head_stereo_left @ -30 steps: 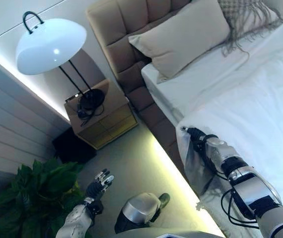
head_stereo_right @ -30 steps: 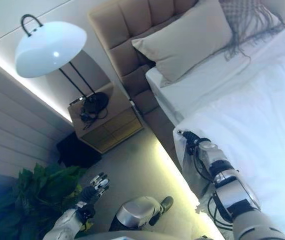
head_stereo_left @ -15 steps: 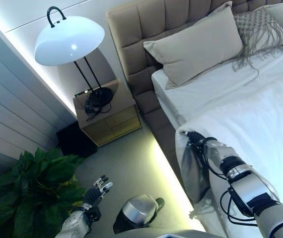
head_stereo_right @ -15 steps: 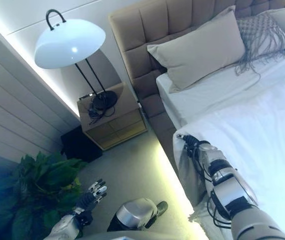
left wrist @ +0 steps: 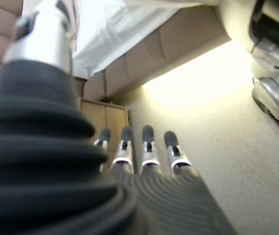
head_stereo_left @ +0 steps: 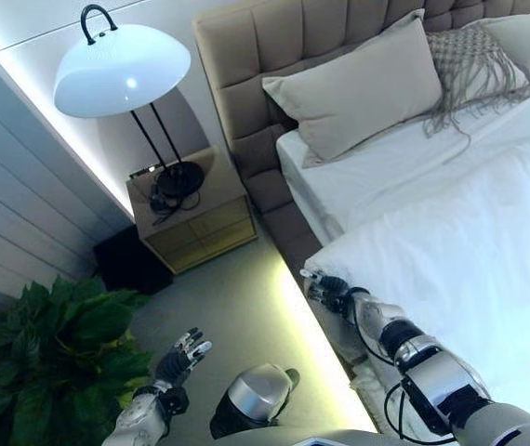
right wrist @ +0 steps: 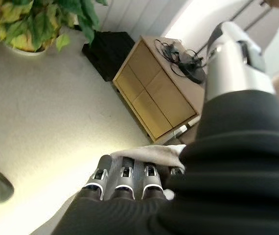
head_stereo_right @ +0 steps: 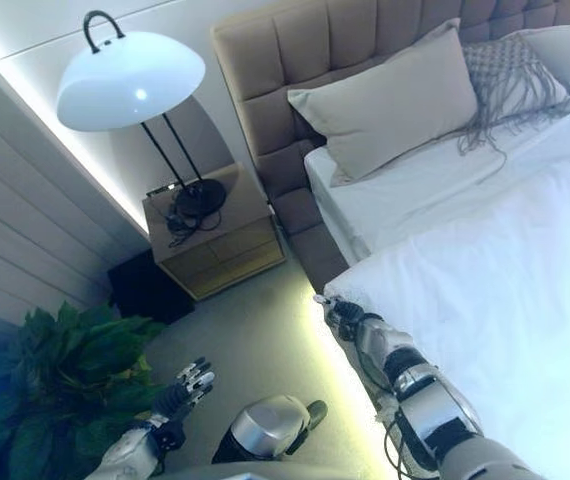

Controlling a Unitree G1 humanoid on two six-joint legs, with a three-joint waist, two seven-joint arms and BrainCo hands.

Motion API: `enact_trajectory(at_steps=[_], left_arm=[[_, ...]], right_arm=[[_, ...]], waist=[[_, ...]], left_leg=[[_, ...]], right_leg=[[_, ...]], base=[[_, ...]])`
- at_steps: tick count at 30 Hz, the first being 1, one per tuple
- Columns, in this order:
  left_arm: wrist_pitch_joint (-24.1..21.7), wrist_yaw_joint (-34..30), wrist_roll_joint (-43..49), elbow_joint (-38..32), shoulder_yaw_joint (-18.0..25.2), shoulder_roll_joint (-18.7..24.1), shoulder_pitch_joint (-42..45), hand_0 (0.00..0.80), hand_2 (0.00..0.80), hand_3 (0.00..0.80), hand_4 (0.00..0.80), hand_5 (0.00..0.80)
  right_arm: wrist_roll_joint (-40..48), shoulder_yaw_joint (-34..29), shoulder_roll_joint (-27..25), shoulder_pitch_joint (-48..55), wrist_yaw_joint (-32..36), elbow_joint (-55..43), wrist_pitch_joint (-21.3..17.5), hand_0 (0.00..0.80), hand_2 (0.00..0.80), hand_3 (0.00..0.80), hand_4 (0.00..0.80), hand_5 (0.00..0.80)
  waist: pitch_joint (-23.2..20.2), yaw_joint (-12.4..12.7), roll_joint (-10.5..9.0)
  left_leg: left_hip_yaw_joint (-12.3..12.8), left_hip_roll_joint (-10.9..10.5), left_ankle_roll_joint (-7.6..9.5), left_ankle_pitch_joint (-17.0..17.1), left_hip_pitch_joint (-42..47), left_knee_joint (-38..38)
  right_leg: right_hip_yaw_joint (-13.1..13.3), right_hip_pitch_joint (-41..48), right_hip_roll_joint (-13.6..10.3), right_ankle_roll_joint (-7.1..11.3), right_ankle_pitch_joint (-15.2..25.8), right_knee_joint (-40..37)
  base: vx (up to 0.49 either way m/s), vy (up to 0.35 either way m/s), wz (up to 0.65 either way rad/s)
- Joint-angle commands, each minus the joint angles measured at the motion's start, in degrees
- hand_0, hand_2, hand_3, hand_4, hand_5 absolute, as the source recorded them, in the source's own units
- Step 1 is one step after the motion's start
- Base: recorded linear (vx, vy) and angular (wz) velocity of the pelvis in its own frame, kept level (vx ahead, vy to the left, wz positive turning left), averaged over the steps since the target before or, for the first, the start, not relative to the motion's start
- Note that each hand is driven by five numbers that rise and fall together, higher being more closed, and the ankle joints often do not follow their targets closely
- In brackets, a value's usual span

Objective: Make the bed neatly

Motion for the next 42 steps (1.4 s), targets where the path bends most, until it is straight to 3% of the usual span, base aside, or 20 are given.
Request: enact_trajectory(at_steps=[1, 9, 16, 22, 27, 32, 36, 40, 42], left_arm=[[-2.53, 0.77, 1.17, -5.24, -0.23, 2.39, -0.98, 0.000, 0.000, 0.000, 0.000, 0.000], [-2.98, 2.50, 1.30, -6.73, 1.09, 0.39, -0.61, 0.000, 0.000, 0.000, 0.000, 0.000], [-5.29, 2.36, 1.18, -5.40, 1.96, -1.01, -1.01, 0.000, 0.000, 0.000, 0.000, 0.000], [-5.02, 2.93, 3.08, -4.95, 2.94, -1.16, -1.65, 0.000, 0.000, 0.000, 0.000, 0.000], [-5.49, 4.76, 5.22, -1.22, 2.99, -1.36, -2.41, 0.000, 0.000, 0.000, 0.000, 0.000], [-6.79, 4.31, 6.58, 2.51, 3.37, -1.03, -3.53, 0.000, 0.000, 0.000, 0.000, 0.000], [-8.51, 4.96, 6.27, 2.63, 2.67, -0.88, -3.29, 0.000, 0.000, 0.000, 0.000, 0.000], [-10.00, 2.89, 5.44, 3.07, 2.22, -1.83, -3.62, 0.000, 0.000, 0.000, 0.000, 0.000], [-9.97, 1.95, 3.84, 2.88, 1.84, -2.14, -4.24, 0.000, 0.000, 0.000, 0.000, 0.000]], right_arm=[[6.56, -2.09, 3.74, -0.87, 0.43, -8.55, -4.59, 0.000, 0.000, 0.000, 0.000, 0.000], [8.71, -0.57, 4.60, 11.20, -1.64, -12.49, -4.83, 0.000, 0.000, 0.000, 0.000, 0.000], [15.28, -3.11, 3.26, 17.99, 0.90, -13.53, -9.73, 0.000, 0.000, 0.000, 0.000, 0.000], [5.15, -6.61, 1.07, 21.53, -4.11, -13.35, -19.28, 0.000, 0.000, 0.000, 0.000, 0.000], [6.95, -11.79, 0.16, 24.19, -1.84, -11.68, -23.32, 0.000, 0.000, 0.000, 0.000, 0.000], [6.80, -16.23, 0.80, 27.73, 2.65, -9.19, -23.88, 0.000, 0.000, 0.000, 0.000, 0.000], [7.11, -16.82, 1.07, 29.67, 5.43, -8.07, -25.07, 0.000, 0.000, 0.000, 0.000, 0.000], [7.60, -16.63, 0.59, 29.47, 5.14, -8.96, -24.26, 0.000, 0.000, 0.000, 0.000, 0.000], [6.50, -16.99, -0.28, 29.34, 4.17, -9.49, -23.51, 0.000, 0.000, 0.000, 0.000, 0.000]], waist=[[2.44, -1.86, -1.36], [2.83, -4.17, -1.30], [3.69, -6.39, -1.63], [3.48, -9.10, -3.67], [2.21, -12.74, -4.95], [0.13, -14.46, -5.11], [-0.52, -15.32, -5.87], [-0.56, -16.99, -4.57], [0.02, -18.29, -4.14]], left_leg=[[5.76, -1.20, 3.37, 5.10, -6.01, 4.93], [7.18, -0.18, 3.61, 5.31, -6.66, 4.02], [8.24, 0.83, 3.08, 5.49, -7.32, 2.45], [9.48, 1.36, 3.16, 3.84, -5.48, 1.22], [11.38, 2.04, 3.56, 2.50, -2.95, -0.37], [11.91, 3.18, 4.28, 2.23, -0.82, -1.79], [11.06, 2.94, 4.01, 2.30, -0.29, -2.19], [11.92, 4.66, 2.35, 3.10, -0.35, -2.35], [13.24, 5.07, 1.75, 1.67, -1.84, 1.22]], right_leg=[[5.06, 2.16, -1.39, 3.16, 22.67, -10.02], [7.51, -0.79, -0.16, 3.01, 22.23, -9.86], [9.02, -2.14, 1.69, 3.16, 22.37, -12.91], [12.25, -2.89, 3.06, 4.00, 24.09, -16.27], [14.64, -2.28, 5.00, 3.94, 23.67, -18.31], [13.99, -1.76, 6.97, 2.78, 19.54, -14.40], [13.60, 0.75, 10.35, 1.88, 19.29, -19.21], [12.62, 1.98, 13.22, -0.51, 17.49, -20.86], [12.50, 1.48, 13.29, -1.28, 16.89, -20.88]], base=[[-0.036, -0.023, -0.13], [-0.058, -0.016, -0.10], [-0.105, -0.057, -0.13], [-0.027, -0.083, -0.29], [0.006, -0.073, -0.40], [-0.007, -0.118, -0.40], [-0.041, -0.276, -0.20], [-0.092, -0.218, -0.09], [-0.166, -0.094, 0.01]])
